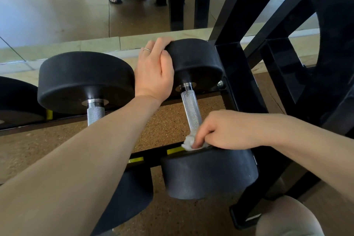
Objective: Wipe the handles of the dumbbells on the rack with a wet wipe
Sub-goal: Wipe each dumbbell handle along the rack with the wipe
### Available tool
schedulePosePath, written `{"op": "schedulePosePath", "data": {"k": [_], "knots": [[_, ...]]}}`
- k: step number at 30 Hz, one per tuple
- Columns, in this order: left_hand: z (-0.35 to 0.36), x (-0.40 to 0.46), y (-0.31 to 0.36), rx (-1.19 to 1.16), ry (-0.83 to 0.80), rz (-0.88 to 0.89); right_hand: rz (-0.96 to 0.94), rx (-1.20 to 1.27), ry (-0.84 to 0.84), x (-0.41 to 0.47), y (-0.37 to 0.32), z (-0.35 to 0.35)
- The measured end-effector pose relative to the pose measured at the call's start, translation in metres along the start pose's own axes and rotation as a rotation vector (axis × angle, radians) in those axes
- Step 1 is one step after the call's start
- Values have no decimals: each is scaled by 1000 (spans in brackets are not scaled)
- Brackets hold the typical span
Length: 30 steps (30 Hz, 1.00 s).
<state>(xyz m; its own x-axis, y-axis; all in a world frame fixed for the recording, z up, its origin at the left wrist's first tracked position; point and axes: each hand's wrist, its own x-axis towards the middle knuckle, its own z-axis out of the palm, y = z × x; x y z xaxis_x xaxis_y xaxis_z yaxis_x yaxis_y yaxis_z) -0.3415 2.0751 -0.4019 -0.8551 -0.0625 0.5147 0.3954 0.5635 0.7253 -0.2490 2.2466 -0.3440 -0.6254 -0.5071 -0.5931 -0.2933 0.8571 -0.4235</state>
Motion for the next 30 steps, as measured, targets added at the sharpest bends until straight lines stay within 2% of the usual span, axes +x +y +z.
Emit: {"op": "schedulePosePath", "data": {"k": [4,6,9,13,15,20,22,24,26,27,28,30], "knots": [[0,1,0,-2,1,-3,122,58,122,-16,14,-2],[1,0,1,0,6,-8,182,82,91,-11,20,2],[1,0,1,-6,4,-4,266,115,-46,5,22,9],[1,0,1,-4,-2,4,375,583,-132,11,26,4],[2,0,1,-5,2,6,369,628,-119,13,31,7],[1,0,0,0,9,3,249,466,-54,-8,32,0],[1,-1,1,7,2,-6,130,504,6,-20,22,-13],[1,0,2,14,-1,-15,0,463,217,-15,13,-20],[1,0,1,21,3,-15,-86,245,535,8,8,-18],[1,1,1,21,5,-14,-108,125,614,19,6,-16],[1,0,1,18,6,-13,-127,-5,616,31,7,-10],[1,0,0,12,5,-6,-133,-204,502,44,10,0]]}}
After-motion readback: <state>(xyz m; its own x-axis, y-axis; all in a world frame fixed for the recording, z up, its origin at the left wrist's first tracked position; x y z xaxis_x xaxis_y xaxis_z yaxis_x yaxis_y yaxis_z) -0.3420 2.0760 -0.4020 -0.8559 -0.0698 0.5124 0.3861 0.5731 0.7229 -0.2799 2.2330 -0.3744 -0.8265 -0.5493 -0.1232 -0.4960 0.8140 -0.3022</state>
